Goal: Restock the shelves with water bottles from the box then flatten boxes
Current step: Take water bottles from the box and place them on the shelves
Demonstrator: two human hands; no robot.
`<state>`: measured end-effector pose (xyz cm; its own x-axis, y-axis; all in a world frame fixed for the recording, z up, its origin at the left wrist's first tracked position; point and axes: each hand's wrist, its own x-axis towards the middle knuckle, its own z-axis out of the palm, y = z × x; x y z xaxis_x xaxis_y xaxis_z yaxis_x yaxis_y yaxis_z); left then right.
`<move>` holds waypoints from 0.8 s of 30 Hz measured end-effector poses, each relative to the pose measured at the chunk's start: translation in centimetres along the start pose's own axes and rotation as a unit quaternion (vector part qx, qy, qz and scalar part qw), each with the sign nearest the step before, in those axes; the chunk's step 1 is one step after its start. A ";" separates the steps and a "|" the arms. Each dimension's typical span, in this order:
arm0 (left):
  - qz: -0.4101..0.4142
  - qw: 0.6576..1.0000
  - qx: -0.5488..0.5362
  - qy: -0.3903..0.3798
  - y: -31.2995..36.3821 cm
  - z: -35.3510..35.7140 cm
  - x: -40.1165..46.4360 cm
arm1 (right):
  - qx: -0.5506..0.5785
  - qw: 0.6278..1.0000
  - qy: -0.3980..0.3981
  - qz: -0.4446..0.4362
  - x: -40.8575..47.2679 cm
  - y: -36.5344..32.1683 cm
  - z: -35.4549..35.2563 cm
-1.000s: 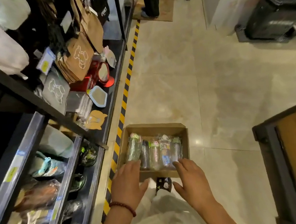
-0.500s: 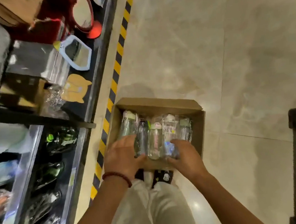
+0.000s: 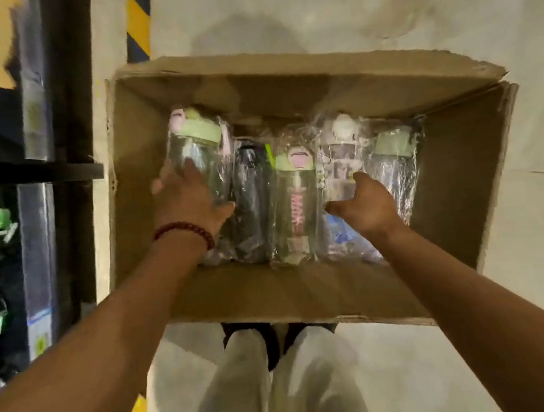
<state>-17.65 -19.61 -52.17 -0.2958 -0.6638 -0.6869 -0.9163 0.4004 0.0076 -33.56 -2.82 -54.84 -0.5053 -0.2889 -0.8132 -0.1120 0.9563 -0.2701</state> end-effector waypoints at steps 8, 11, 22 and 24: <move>-0.054 0.986 -0.121 0.102 -1.9 2.5 4.3 | 0.043 0.993 0.068 0.092 4.8 1.2 4.3; -0.081 0.977 -0.185 0.073 -2.1 2.5 5.1 | 0.073 0.986 0.082 0.127 6.1 1.6 4.6; -0.077 0.953 -0.276 0.096 -2.5 3.4 5.6 | 0.092 0.978 0.128 0.140 7.7 2.5 5.3; -0.072 0.948 -0.297 0.086 -2.5 3.5 5.5 | 0.094 0.978 0.128 0.137 7.7 2.6 5.1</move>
<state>-16.00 -22.07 -58.47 -0.1485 -0.7983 -0.5837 -0.9261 -0.0948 0.3652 -33.36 -2.82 -64.41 -0.6942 0.0210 -0.7195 0.2042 0.9643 -0.1688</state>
